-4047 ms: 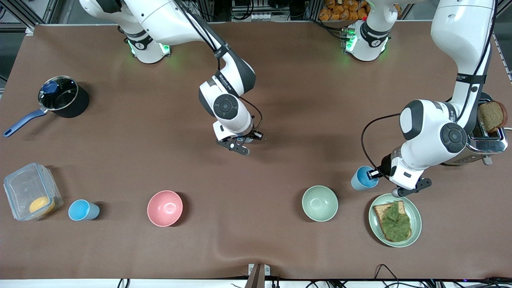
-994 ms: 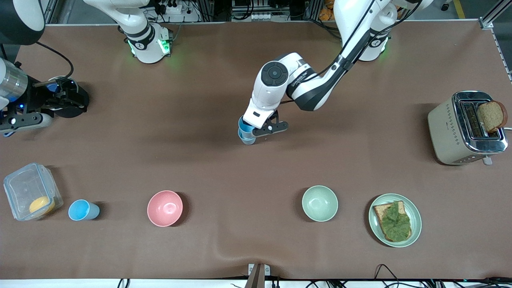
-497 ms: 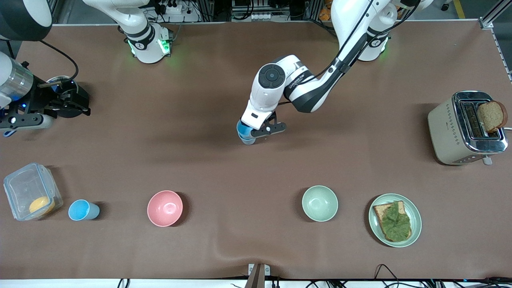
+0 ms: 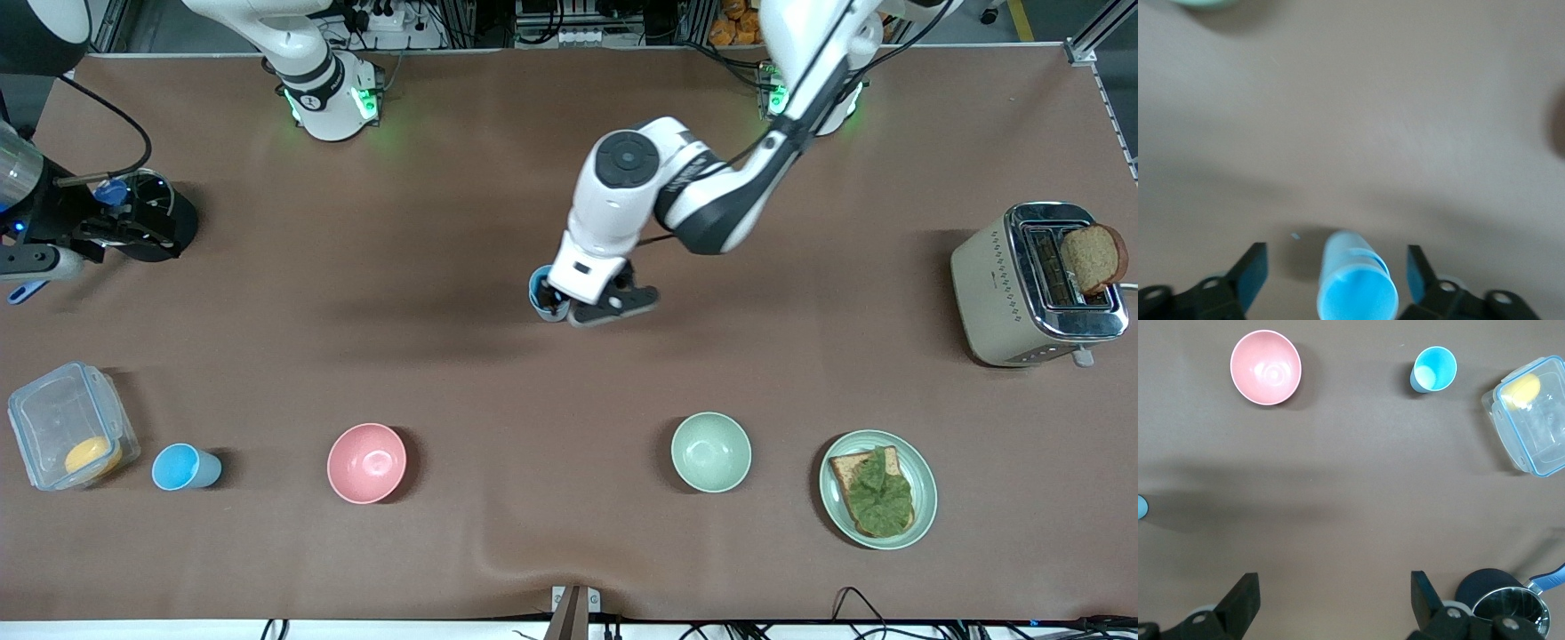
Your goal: Stack blue cups with both arms
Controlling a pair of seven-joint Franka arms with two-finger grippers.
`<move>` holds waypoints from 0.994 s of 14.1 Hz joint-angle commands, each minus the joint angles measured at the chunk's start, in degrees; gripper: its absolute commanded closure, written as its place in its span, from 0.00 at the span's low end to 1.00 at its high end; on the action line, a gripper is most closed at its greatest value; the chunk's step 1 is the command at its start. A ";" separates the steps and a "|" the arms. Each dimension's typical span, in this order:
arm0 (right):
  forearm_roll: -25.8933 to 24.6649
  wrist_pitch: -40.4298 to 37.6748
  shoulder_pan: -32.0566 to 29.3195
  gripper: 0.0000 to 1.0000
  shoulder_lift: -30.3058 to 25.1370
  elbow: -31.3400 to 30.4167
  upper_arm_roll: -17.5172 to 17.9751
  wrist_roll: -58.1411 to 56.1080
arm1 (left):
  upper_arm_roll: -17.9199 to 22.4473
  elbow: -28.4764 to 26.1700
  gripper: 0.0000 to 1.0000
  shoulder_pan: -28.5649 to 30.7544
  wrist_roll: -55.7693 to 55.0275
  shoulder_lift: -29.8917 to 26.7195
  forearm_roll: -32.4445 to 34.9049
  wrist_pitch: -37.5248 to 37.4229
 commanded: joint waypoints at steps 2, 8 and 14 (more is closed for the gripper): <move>-0.84 -0.97 0.62 0.00 -0.14 0.68 -0.36 0.78 | -0.04 2.85 0.00 7.13 2.91 -3.37 1.58 -7.55; -0.31 -3.26 0.79 0.00 -0.23 0.95 -0.27 0.96 | -0.13 3.65 0.00 18.38 13.19 -9.96 0.87 -16.35; -0.13 -3.53 0.26 0.00 -0.14 0.95 -0.36 0.78 | 2.76 -0.02 0.00 23.67 25.93 -18.21 -4.03 -26.28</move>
